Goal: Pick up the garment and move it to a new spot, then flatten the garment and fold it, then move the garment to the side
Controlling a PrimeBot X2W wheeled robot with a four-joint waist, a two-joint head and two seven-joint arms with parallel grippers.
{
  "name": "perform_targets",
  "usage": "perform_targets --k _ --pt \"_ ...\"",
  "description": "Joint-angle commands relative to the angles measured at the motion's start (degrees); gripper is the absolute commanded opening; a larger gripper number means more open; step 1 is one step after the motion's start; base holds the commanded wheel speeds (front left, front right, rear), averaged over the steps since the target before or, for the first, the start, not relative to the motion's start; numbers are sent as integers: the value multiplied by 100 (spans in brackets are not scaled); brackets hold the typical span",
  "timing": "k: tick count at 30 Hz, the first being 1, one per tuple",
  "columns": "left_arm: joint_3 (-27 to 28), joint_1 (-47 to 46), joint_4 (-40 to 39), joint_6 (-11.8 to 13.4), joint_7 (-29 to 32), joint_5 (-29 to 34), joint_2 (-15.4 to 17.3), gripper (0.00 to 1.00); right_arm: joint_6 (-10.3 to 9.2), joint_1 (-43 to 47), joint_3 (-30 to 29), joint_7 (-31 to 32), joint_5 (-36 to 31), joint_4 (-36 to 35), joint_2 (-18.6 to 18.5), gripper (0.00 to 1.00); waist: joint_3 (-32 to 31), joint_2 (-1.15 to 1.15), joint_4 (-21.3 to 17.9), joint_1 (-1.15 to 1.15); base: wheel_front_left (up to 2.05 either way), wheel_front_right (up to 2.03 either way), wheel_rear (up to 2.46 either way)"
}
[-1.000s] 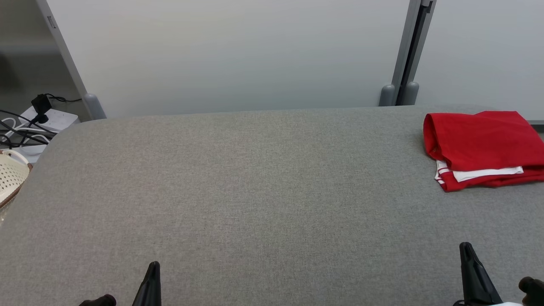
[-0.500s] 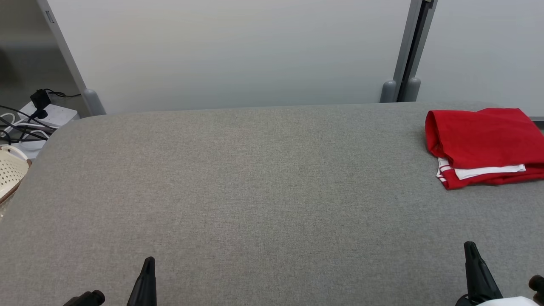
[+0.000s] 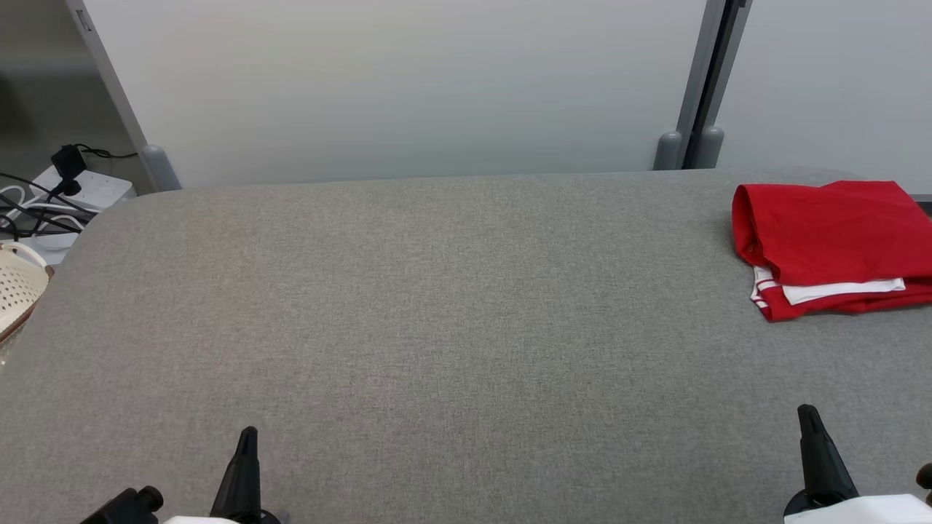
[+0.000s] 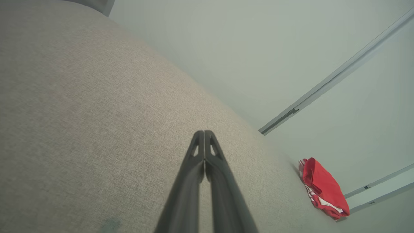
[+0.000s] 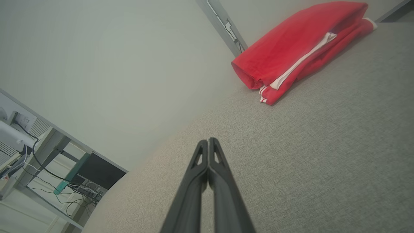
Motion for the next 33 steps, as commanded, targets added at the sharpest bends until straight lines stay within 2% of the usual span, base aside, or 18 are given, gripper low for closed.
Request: perform_targets --k 1,33 --pt "124 -330 -128 -57 23 -154 59 0 3 -285 7 66 176 -115 -62 0 6 0 1 0 0 0 0" --pt "381 -691 -33 -181 547 -2050 77 0 5 -624 -121 578 2132 85 -70 0 160 0 30 0 0 0 0"
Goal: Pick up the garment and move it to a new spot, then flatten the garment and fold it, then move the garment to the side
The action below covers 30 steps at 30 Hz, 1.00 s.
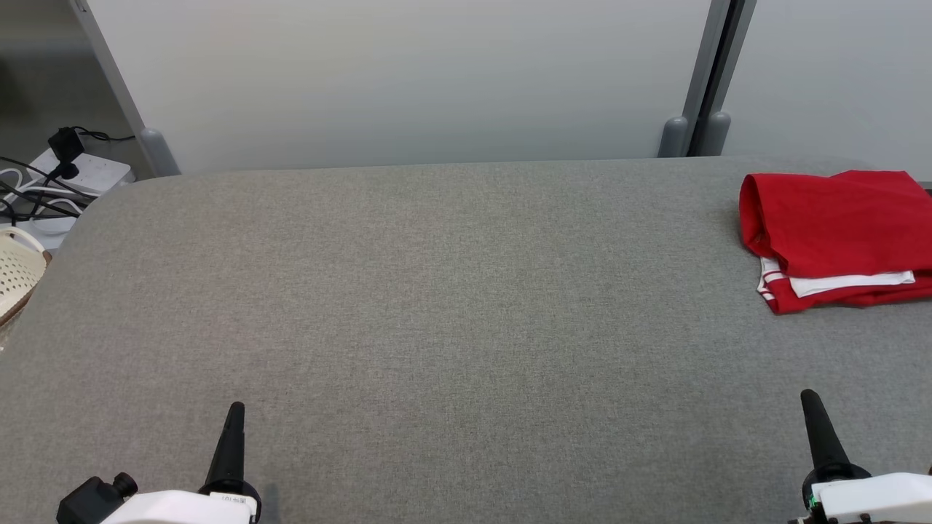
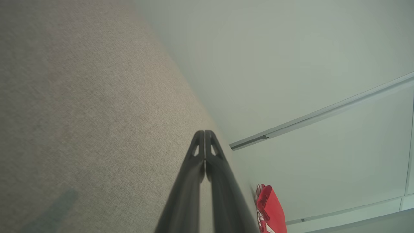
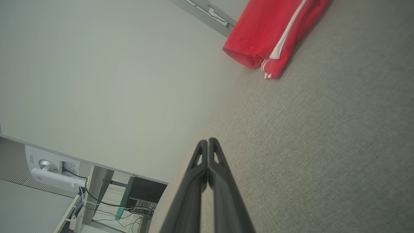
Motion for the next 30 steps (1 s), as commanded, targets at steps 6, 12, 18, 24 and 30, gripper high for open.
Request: perform_targets --k 6,12,18,24,30 --pt "206 -409 -108 -96 130 -501 74 0 6 -361 25 149 515 -72 -71 0 33 0 7 0 0 0 0" --pt "264 -490 -87 -124 249 -929 78 0 6 -438 -4 265 957 -27 -73 0 67 0 13 0 0 0 0" --pt "313 -560 -69 -148 350 -1296 81 0 7 -503 -28 364 1335 11 -75 0 97 0 19 0 0 0 0" --pt "363 -630 -50 -172 452 -1663 85 0 7 -569 -53 464 1714 50 -76 0 127 0 24 0 0 0 0" --pt "412 -700 -32 -196 552 -2028 88 0 7 -634 -78 562 2090 88 -78 0 157 0 30 0 0 0 0"
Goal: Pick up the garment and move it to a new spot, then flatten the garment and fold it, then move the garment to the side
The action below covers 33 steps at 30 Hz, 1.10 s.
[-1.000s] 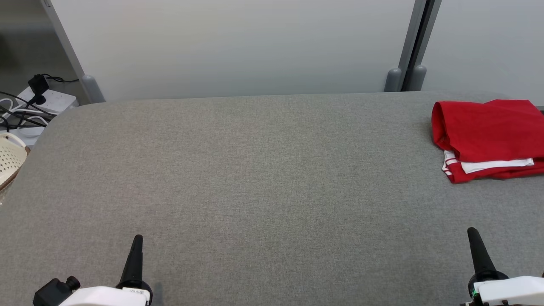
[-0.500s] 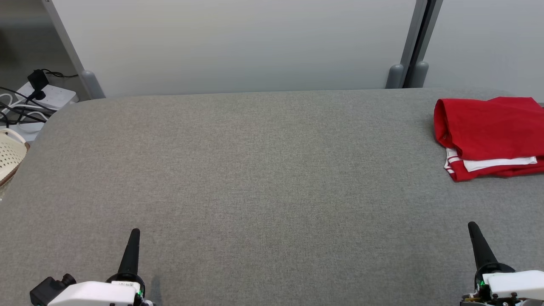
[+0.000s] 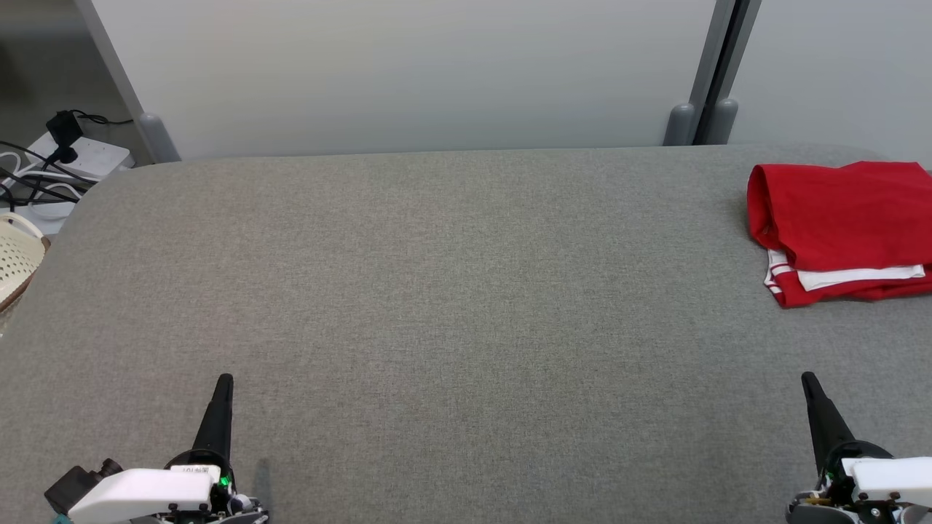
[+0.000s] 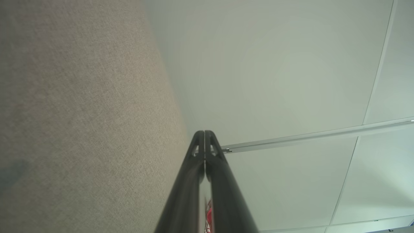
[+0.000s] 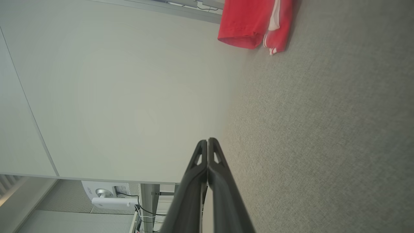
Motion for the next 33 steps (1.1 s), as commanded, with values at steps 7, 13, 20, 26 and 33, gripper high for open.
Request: perform_targets --k 7,13,20,26,33 --pt "244 -415 -105 -82 163 -582 80 0 8 -376 57 205 595 -69 -78 0 39 0 8 0 0 0 0" --pt "281 -468 -91 -100 240 -861 83 0 8 -426 38 281 883 -39 -79 0 62 0 12 0 0 0 0" --pt "281 -468 -92 -100 240 -861 83 0 8 -426 38 281 883 -39 -79 0 62 0 12 0 0 0 0" --pt "281 -468 -92 -100 239 -861 83 0 8 -426 38 281 883 -39 -79 0 62 0 12 0 0 0 0" --pt "281 -468 -92 -100 239 -861 83 0 8 -426 38 281 883 -39 -79 0 62 0 12 0 0 0 0"
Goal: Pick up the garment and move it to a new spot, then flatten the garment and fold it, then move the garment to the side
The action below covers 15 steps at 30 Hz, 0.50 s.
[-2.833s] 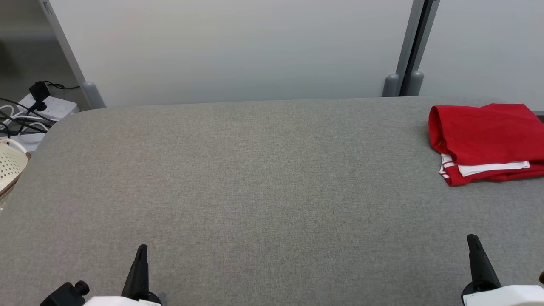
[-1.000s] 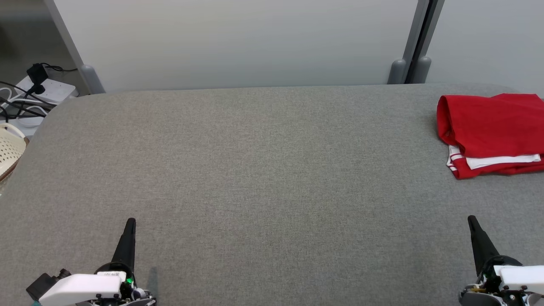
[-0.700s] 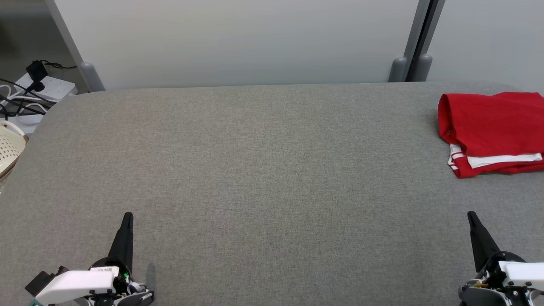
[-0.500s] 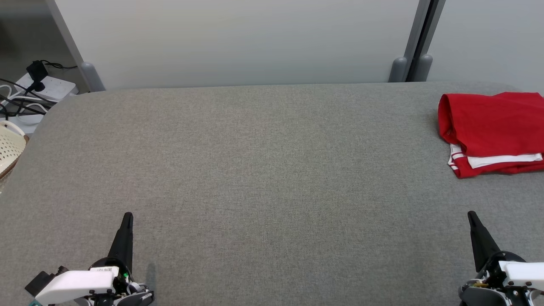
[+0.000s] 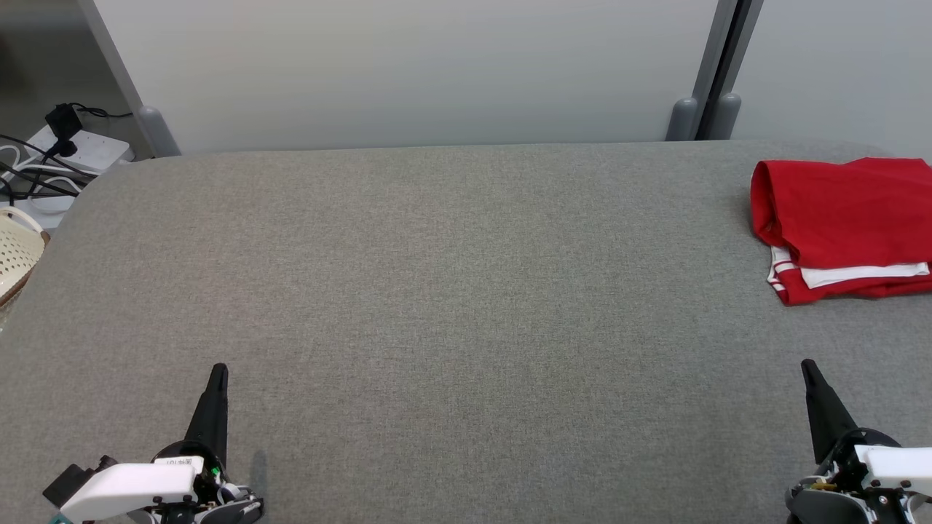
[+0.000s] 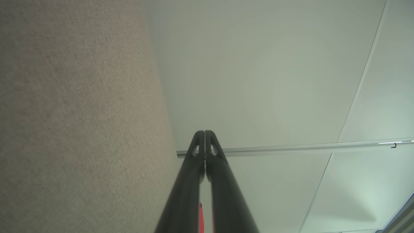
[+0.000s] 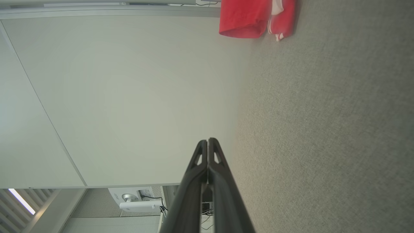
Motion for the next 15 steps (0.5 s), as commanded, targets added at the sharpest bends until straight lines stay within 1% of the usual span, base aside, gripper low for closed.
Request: perform_targets --k 1,15 --pt "189 -328 -128 -48 36 -28 81 0 8 -229 103 45 62 -154 -78 0 0 0 0 0 0 0 0" --pt "189 -328 -129 -48 36 -28 81 0 8 -229 104 44 63 -154 -77 0 0 0 0 0 0 0 0"
